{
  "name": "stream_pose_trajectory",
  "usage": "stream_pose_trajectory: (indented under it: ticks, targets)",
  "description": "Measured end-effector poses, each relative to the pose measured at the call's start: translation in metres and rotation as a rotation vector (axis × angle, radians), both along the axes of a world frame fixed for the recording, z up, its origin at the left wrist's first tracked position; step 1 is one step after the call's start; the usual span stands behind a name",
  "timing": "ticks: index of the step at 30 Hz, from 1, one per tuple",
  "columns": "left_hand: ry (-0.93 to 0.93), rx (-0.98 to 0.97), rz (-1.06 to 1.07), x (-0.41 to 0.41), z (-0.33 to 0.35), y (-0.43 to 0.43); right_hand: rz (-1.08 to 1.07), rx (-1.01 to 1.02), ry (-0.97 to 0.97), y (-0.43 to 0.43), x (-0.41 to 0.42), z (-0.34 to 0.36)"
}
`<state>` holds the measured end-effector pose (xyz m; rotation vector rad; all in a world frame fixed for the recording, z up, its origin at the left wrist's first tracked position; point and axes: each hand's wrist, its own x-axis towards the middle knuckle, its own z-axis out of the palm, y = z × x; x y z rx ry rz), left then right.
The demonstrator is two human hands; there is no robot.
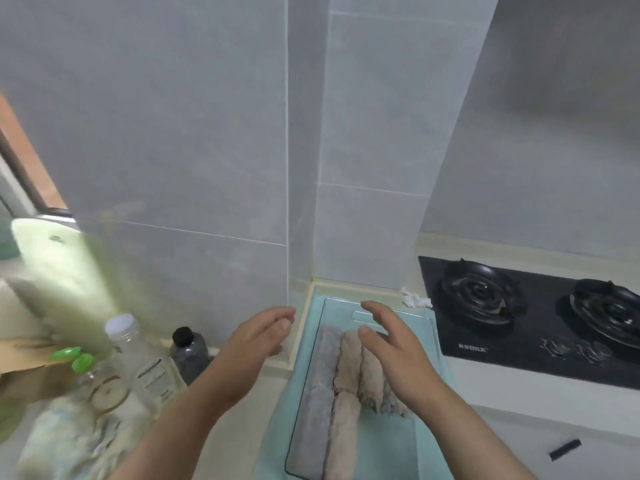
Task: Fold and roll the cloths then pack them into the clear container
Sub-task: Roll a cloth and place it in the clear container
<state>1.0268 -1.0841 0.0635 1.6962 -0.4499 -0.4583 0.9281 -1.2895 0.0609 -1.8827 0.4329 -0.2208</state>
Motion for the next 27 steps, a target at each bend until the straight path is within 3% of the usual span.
stream_pose_trajectory:
  ticks: [8,14,18,27]
  targets:
    - [-0.033,-0.121,0.423,-0.108,-0.007,0.021,0.366,0.044,-0.074,-0.005,-0.047,0.021]
    - [-0.085,-0.097,0.622,-0.209,0.003,0.035,0.614,0.102,-0.101,0.017,-0.098,0.032]
    - [-0.165,-0.020,0.775,-0.279,0.024,0.079,0.802,0.123,-0.101,0.062,-0.121,0.042]
    - [-0.195,-0.060,1.268,-0.464,0.038,0.188,1.240,0.116,-0.140,0.212,-0.217,0.067]
